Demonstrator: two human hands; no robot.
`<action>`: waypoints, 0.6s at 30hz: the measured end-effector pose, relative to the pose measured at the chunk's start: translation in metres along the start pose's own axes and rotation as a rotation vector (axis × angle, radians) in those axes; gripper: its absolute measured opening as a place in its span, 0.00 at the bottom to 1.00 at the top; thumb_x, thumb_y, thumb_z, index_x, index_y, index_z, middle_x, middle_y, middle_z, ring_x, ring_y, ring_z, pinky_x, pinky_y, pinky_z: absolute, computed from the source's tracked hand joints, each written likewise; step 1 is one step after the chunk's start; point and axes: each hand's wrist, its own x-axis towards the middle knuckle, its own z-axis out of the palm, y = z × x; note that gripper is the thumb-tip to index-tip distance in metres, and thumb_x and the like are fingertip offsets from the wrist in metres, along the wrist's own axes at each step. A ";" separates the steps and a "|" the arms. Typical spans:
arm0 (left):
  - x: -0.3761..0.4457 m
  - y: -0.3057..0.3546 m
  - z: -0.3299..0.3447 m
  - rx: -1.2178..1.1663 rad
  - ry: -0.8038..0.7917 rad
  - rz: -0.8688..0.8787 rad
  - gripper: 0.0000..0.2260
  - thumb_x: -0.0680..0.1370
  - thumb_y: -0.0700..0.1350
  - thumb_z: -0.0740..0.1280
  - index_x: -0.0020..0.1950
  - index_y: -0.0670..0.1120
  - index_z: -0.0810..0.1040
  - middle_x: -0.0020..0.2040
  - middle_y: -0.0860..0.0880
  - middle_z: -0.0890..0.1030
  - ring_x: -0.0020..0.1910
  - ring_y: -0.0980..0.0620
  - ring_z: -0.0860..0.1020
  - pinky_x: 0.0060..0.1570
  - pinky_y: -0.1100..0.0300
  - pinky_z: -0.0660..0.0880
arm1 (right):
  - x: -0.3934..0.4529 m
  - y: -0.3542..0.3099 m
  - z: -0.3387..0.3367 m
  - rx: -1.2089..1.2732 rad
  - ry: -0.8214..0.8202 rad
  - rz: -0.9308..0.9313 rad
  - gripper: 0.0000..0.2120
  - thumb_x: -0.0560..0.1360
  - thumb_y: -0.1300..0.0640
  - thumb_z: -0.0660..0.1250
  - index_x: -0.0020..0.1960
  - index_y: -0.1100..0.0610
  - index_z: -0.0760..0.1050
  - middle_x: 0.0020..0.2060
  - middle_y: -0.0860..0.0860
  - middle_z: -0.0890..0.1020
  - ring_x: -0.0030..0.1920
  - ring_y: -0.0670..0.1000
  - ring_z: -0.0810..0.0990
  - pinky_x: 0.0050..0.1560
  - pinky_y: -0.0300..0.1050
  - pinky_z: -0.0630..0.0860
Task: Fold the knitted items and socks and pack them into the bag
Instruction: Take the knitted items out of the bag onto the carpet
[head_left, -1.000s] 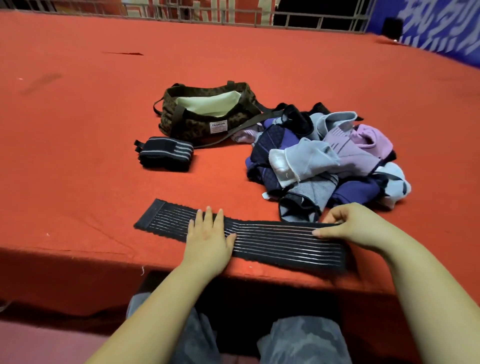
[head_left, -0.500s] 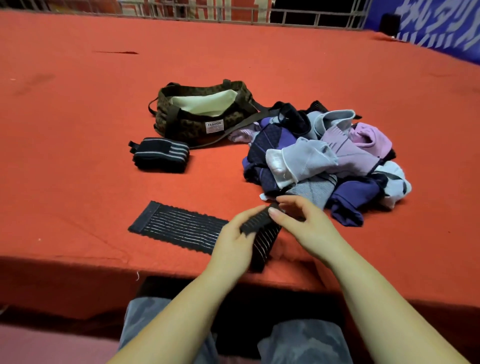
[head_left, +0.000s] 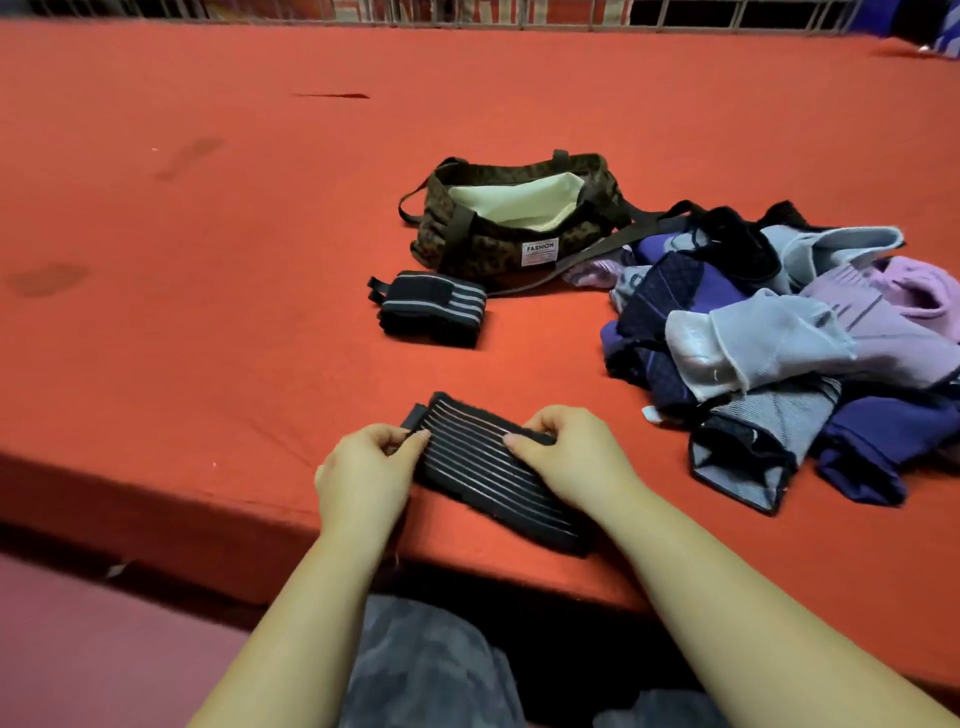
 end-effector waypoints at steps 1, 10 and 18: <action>0.002 -0.001 -0.004 0.057 0.011 0.004 0.08 0.74 0.54 0.69 0.41 0.51 0.82 0.38 0.52 0.83 0.46 0.46 0.81 0.52 0.53 0.73 | 0.002 -0.005 0.003 -0.031 -0.003 0.022 0.08 0.73 0.47 0.69 0.39 0.50 0.75 0.38 0.47 0.80 0.45 0.51 0.79 0.42 0.42 0.70; 0.022 -0.008 -0.013 0.175 -0.016 -0.055 0.08 0.72 0.55 0.70 0.38 0.52 0.78 0.36 0.56 0.78 0.46 0.49 0.77 0.57 0.53 0.69 | 0.012 -0.022 0.020 -0.168 -0.017 0.081 0.08 0.73 0.47 0.66 0.41 0.51 0.74 0.43 0.49 0.82 0.47 0.53 0.79 0.46 0.45 0.74; 0.024 -0.011 -0.011 0.170 -0.014 -0.087 0.09 0.73 0.54 0.68 0.37 0.50 0.78 0.37 0.54 0.80 0.44 0.50 0.76 0.56 0.52 0.69 | 0.013 -0.020 0.028 -0.227 0.000 0.066 0.09 0.74 0.45 0.65 0.44 0.50 0.73 0.45 0.48 0.81 0.48 0.53 0.78 0.45 0.44 0.71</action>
